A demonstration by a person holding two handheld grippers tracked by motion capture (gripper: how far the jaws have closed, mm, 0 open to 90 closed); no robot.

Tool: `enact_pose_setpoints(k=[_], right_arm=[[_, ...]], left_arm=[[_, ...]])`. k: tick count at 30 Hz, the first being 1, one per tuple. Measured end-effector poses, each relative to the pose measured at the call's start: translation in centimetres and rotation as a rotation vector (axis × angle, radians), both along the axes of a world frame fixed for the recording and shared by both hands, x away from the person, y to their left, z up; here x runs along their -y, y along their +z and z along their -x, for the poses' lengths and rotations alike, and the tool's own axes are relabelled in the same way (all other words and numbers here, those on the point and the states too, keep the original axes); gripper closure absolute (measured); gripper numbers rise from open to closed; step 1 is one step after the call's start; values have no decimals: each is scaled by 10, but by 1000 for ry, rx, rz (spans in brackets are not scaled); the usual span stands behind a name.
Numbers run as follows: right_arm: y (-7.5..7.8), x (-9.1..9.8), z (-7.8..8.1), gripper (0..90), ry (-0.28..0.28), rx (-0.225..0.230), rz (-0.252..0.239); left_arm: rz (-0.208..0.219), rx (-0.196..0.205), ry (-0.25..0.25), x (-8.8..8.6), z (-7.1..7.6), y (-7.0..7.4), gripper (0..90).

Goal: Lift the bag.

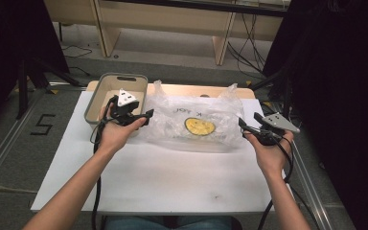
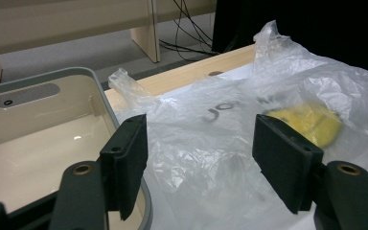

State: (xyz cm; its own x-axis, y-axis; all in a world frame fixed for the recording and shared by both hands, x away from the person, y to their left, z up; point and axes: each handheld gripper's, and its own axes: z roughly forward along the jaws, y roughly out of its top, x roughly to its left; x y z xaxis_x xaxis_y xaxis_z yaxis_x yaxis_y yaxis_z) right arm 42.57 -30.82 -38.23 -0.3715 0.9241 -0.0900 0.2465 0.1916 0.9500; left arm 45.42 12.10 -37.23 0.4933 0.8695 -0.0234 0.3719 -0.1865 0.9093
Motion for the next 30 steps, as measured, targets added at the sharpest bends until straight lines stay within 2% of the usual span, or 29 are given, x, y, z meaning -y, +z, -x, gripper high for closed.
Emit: enact_pose_setpoints(k=[3, 16, 24, 30], right_arm=[[0, 1, 3, 365, 15, -5, -5], [-4, 7, 15, 365, 77, -49, -13], [-11, 11, 24, 365, 115, -85, -4], [-21, 15, 32, 365, 121, -122, 1]], left_arm=[[-14, -2, -9, -2, 3, 1, 359], [-27, -33, -58, -10, 17, -1, 344], [-67, -35, -82, -16, 29, -9, 324], [-99, -47, -107, -19, 40, -18, 308]])
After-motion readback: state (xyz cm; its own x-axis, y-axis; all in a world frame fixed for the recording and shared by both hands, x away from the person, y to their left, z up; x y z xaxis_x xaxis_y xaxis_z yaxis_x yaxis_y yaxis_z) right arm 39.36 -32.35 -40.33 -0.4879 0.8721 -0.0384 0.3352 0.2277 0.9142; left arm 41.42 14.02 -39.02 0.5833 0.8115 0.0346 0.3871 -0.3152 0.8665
